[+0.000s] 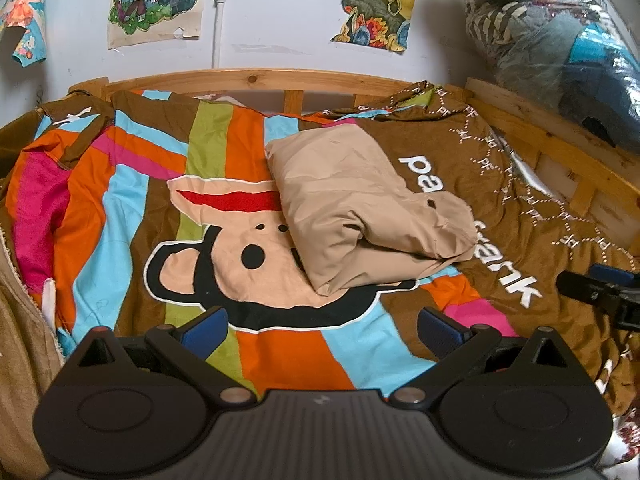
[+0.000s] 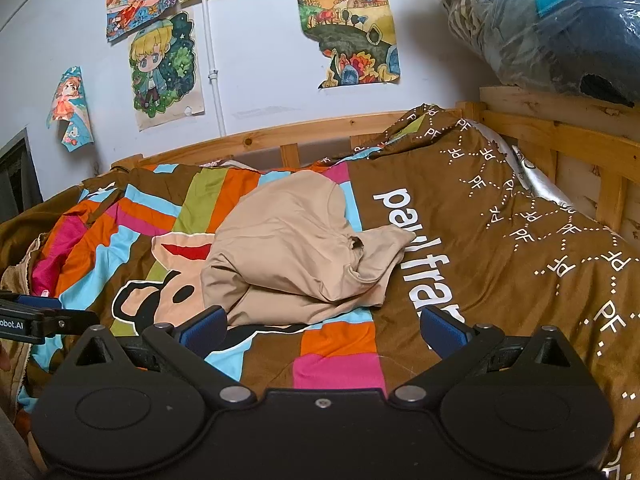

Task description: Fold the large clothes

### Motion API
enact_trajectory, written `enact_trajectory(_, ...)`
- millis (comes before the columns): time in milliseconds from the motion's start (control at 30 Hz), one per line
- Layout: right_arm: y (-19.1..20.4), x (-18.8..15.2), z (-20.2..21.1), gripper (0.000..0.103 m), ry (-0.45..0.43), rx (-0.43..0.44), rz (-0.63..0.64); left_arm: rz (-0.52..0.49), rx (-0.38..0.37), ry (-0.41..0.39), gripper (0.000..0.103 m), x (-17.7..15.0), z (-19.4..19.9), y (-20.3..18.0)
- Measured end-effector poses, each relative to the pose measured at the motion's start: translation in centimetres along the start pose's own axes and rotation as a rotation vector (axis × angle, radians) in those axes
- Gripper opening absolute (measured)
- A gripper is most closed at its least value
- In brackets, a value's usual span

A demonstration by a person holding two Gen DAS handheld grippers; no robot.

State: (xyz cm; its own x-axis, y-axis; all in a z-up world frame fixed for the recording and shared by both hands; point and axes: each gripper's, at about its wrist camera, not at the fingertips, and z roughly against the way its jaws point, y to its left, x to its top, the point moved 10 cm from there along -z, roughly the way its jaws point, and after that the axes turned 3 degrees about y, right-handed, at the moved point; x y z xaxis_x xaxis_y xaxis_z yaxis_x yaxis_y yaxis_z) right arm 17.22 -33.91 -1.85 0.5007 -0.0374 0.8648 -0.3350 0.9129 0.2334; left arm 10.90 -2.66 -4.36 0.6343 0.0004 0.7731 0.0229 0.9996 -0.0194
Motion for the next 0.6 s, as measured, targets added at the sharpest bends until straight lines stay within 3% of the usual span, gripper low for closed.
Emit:
enact_trajectory(167,-0.01,0.02,0.00,0.102,0.000,-0.001,0.000,0.017,-0.027,0.019,0.102,0.14,0.22,-0.15)
enact_trajectory(600,0.03,0.02,-0.02,0.102,0.002,0.000,-0.002,0.005,0.015,-0.022,0.102,0.73,0.77,0.02)
